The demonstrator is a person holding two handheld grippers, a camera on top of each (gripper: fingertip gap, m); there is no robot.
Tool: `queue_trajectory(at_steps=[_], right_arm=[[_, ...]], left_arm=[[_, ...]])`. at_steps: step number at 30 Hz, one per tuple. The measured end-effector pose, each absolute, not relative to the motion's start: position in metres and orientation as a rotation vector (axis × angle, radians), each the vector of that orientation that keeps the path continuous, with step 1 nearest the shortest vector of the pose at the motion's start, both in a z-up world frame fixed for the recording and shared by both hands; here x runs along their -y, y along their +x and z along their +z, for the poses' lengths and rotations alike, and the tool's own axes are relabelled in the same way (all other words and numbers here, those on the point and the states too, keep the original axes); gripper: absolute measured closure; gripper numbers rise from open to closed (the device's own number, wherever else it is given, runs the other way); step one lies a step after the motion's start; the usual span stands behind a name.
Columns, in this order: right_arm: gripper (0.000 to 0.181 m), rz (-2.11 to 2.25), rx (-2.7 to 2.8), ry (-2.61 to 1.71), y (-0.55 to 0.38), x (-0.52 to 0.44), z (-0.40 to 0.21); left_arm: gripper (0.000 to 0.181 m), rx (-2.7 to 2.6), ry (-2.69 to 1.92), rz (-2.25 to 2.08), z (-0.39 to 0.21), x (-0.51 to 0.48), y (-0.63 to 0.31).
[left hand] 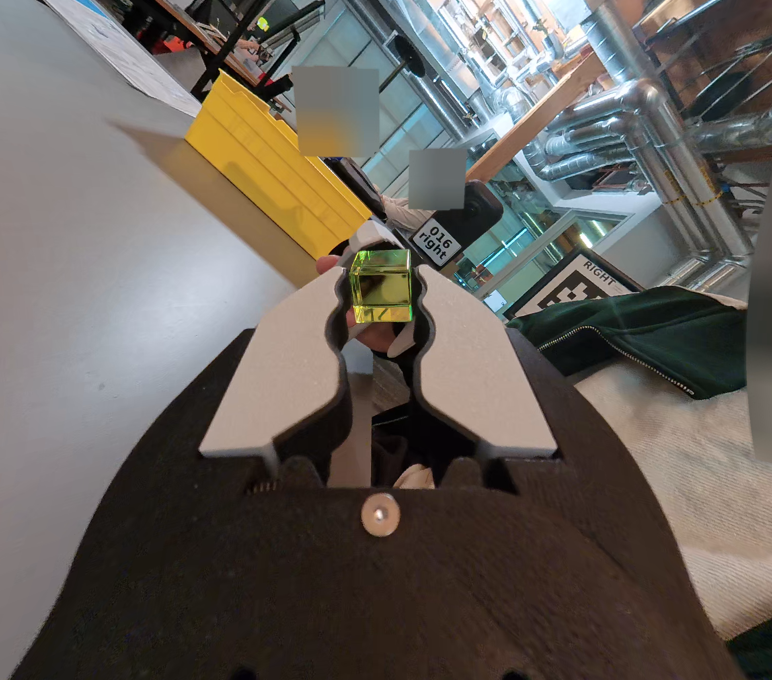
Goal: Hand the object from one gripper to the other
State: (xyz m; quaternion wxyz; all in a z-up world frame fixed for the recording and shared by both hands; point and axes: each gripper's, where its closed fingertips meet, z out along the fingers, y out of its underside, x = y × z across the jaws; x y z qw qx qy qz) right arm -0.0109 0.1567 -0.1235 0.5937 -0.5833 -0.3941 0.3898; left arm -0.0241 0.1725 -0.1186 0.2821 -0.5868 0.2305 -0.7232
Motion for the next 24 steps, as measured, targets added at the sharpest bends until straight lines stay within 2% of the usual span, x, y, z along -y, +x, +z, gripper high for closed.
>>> queue_trajectory(at_steps=[1,13,24], right_arm=[[0.131,0.894,0.925,-1.343,-0.011,-0.156,-0.122],[0.134,0.809,0.989,-1.282,-0.011,-0.15,-0.119],[0.129,0.386,1.346,-1.08,-0.02,-0.135,-0.138]], left_arm=[[0.153,-0.616,-1.572,-1.934,-0.119,-0.173,-0.024],[0.153,-0.703,-1.632,-1.903,-0.129,-0.169,-0.019],[0.152,-0.824,-1.719,-2.175,-0.136,-0.142,-0.011]])
